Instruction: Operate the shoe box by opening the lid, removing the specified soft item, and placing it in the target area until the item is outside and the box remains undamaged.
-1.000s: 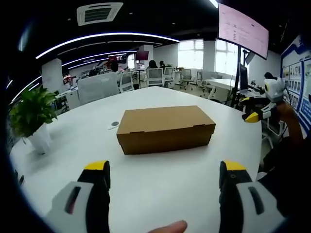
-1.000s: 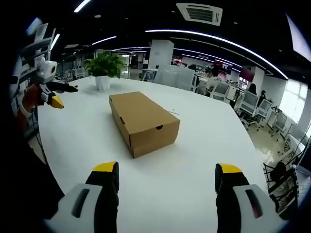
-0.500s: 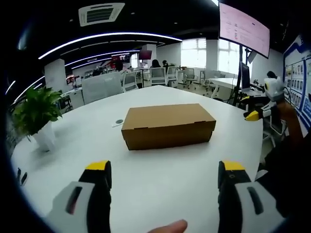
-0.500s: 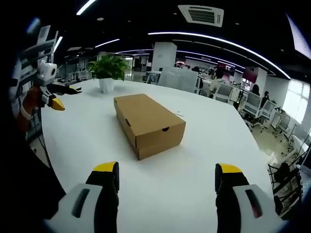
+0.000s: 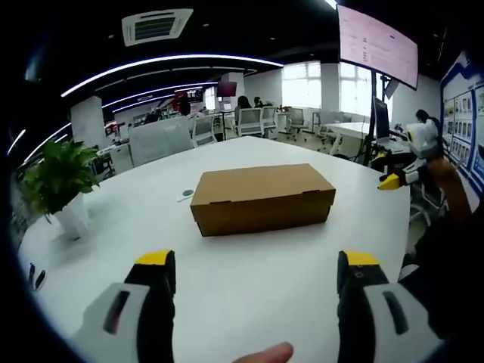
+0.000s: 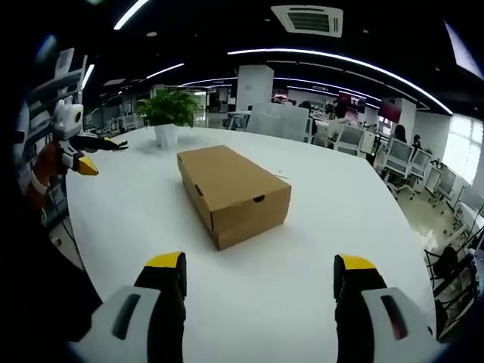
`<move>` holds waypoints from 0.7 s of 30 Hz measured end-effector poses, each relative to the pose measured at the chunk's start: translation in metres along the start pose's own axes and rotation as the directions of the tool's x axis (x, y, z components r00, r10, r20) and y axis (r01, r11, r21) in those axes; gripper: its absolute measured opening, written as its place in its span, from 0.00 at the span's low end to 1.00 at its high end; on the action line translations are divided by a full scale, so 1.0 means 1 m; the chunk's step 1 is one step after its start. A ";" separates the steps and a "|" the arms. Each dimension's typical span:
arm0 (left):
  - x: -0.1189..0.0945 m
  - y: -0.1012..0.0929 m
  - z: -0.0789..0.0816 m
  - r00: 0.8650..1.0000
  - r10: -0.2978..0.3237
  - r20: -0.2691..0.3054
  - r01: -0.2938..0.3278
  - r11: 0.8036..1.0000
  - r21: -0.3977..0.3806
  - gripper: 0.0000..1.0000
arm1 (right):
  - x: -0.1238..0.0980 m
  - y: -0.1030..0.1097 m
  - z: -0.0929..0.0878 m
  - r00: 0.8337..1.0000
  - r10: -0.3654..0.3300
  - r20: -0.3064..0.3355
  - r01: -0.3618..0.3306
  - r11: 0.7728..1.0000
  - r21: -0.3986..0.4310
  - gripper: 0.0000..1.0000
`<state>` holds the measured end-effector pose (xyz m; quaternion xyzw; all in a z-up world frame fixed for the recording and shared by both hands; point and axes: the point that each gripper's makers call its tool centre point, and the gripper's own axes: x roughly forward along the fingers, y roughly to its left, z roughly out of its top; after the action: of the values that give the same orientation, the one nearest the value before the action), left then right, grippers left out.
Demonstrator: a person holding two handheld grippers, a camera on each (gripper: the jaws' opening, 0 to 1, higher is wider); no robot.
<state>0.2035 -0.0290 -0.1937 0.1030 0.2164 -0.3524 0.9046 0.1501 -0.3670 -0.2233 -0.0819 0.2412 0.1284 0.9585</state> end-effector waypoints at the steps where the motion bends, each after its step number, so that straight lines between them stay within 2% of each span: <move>1: 0.000 0.001 0.001 1.000 0.001 0.003 -0.001 1.000 0.000 0.91 | 0.002 0.000 0.002 1.000 0.002 0.003 -0.002 1.000 0.002 0.82; 8: 0.006 0.008 0.007 1.000 -0.011 0.013 0.011 1.000 0.000 0.90 | 0.016 0.004 0.007 1.000 0.027 0.001 -0.027 0.999 0.017 0.82; 21: 0.016 0.004 0.007 0.999 -0.034 0.014 0.034 0.999 -0.001 0.90 | 0.029 0.002 0.012 0.999 0.046 0.003 -0.046 0.998 0.036 0.82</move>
<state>0.2194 -0.0379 -0.1951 0.0962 0.2119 -0.3683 0.9001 0.1794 -0.3566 -0.2268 -0.0588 0.2443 0.1459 0.9569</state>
